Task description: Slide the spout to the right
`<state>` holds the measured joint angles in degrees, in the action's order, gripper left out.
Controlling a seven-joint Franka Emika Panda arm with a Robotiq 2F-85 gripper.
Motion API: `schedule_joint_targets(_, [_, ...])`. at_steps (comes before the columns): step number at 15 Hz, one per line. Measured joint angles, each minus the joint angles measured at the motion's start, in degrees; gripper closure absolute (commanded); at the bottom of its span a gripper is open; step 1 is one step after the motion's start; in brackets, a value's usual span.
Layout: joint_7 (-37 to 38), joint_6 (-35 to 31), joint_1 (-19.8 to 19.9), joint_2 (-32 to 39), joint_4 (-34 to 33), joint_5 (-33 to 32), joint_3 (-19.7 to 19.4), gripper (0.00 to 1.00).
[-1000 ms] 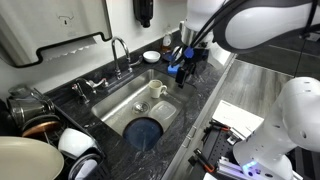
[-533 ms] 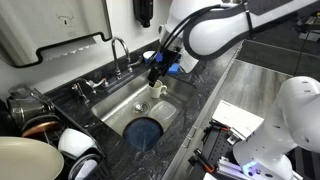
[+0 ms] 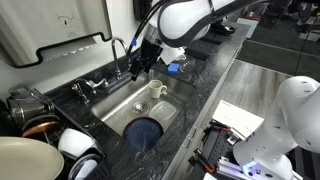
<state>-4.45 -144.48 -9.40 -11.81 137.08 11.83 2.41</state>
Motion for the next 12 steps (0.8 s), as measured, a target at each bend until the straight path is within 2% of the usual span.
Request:
schedule_joint_targets(6, [-0.01, -5.06, -0.87, 3.79, -3.77, 0.45, 1.78, 0.0])
schedule_joint_targets(7, [-0.01, -6.32, -0.9, 4.5, -4.26, 0.42, 2.04, 0.25])
schedule_joint_targets(9, [-0.02, -9.26, -0.9, 6.09, -5.21, -0.01, 2.34, 0.33])
schedule_joint_targets(12, [0.48, -13.98, -0.68, 8.75, -6.7, -2.25, 2.39, 0.57])
